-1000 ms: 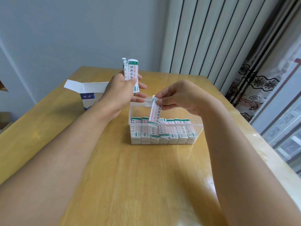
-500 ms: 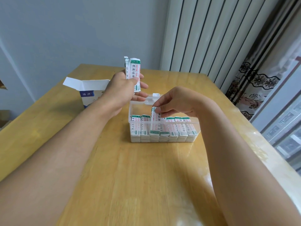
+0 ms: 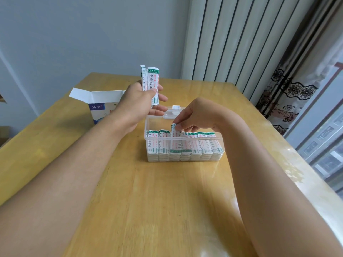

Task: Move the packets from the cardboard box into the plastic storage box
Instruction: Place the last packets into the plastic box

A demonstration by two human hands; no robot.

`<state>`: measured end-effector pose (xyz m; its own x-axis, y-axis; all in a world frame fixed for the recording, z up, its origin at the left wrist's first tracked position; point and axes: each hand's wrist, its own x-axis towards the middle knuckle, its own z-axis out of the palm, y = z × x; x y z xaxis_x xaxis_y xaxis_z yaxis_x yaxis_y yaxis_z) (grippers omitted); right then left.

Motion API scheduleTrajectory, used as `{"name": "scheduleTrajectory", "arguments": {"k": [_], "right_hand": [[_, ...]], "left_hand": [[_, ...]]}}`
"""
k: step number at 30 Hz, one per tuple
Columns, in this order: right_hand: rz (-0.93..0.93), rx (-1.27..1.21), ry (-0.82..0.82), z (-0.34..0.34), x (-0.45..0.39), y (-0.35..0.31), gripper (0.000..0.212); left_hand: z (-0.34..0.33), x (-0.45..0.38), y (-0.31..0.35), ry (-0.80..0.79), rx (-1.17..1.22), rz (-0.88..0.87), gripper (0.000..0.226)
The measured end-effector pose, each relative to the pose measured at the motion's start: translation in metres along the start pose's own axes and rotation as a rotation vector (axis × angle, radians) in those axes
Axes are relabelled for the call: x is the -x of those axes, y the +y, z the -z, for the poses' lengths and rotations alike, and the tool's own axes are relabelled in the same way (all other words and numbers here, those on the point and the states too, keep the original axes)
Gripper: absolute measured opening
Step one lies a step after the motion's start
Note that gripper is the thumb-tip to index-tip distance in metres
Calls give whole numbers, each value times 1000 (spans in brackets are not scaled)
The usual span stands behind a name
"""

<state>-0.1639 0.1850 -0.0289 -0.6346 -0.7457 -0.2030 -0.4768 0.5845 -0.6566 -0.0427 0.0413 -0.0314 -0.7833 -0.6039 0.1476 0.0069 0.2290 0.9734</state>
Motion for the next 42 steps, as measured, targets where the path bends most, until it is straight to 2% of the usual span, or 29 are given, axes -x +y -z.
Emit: {"name": "scheduleTrajectory", "arguments": {"k": [6,12,18,28,35,42], "right_hand": [[2,218,25,-8,-1,-9,13],[-24,320,46,-17,-2,-16,17],[3,287,115,-19,-2,-20,12],[-32,282,104,-20,1,-19,5],[-72,326,100,-22,-3,-20,19],[-95,376,75,-25,-6,-17,14]], "left_hand": [[1,0,-1,4,-10,-2,22],[1,0,-1,3,4,-4,21],[2,0,0,3,13,-10,21],[2,0,2,6,11,-8,21],[2,1,3,4,8,-12,21],[2,1,2,-1,14,-4,21]]}}
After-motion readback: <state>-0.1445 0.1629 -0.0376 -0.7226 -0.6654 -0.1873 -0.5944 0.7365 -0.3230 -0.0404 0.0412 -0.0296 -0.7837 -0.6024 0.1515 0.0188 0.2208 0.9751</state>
